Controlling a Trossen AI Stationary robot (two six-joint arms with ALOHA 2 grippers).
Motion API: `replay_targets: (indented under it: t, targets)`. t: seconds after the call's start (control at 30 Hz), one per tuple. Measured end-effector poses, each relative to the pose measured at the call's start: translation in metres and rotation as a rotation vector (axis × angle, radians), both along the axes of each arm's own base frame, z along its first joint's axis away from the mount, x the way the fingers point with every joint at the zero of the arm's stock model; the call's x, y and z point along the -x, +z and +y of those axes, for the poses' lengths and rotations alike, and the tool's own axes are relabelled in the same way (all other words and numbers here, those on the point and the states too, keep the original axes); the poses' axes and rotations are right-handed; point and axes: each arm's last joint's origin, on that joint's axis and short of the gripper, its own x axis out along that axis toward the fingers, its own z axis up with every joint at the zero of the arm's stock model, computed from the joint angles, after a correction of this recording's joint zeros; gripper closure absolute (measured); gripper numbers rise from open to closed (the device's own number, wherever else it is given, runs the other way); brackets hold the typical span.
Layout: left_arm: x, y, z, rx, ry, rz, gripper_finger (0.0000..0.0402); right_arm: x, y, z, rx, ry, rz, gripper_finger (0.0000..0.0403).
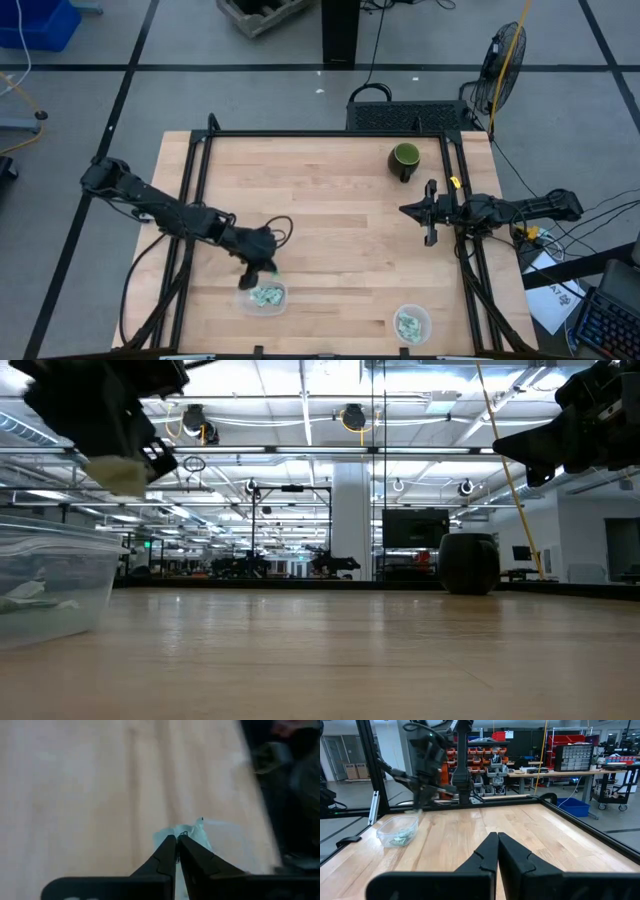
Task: Pick and place Stevia / Truvia into bins
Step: Put the stevia packet into the left transparent container
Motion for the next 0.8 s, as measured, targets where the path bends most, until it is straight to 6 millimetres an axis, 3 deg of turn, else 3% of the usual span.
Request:
replay_targets:
  t: [0.4,0.8]
  targets:
    - [0.019,0.001,-0.040,0.050,-0.181,0.016,0.0371,0.000,0.000,0.000,0.000,0.000,0.000,0.0398]
    - [0.021,0.001,-0.051,0.047,-0.175,-0.013,0.0371,0.000,0.000,0.000,0.000,0.000,0.000,0.0398]
